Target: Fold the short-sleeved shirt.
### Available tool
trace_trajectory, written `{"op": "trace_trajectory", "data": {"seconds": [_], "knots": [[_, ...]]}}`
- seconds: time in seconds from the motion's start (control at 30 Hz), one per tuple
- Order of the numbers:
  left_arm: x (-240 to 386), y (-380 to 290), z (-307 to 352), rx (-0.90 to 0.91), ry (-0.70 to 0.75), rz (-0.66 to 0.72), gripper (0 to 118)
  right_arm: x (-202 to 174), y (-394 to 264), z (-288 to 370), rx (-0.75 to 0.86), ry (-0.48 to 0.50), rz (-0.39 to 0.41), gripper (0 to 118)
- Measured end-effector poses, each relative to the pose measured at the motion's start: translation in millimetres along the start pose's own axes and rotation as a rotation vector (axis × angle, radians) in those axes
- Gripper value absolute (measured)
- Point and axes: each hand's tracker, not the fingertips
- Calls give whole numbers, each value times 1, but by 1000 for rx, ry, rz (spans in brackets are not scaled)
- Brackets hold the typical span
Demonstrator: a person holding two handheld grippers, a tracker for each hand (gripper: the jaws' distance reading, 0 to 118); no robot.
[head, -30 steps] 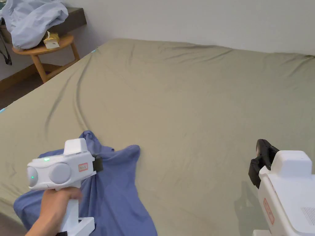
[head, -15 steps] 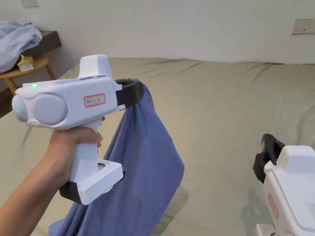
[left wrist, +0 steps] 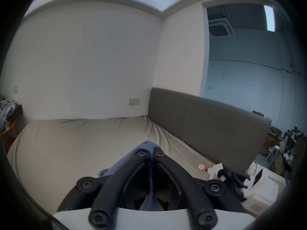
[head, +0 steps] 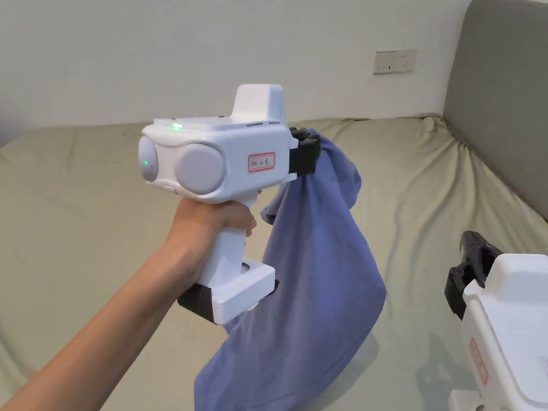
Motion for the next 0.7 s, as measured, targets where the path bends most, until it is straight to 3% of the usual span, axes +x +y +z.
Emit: {"op": "trace_trajectory", "data": {"seconds": [0.13,0.43,0.6,0.7], "knots": [[-3,-67,-48,-200,-54,24,3,12,-8,3,-23,-30,1,1],[-16,-239,-115,-567,4,31,3,7,-26,2,-74,-24,6,1],[-20,-290,-137,-716,93,25,3,2,-33,1,-98,-10,3,1],[-18,-287,-131,-667,100,45,8,1,-34,1,-105,-8,4,1]]}}
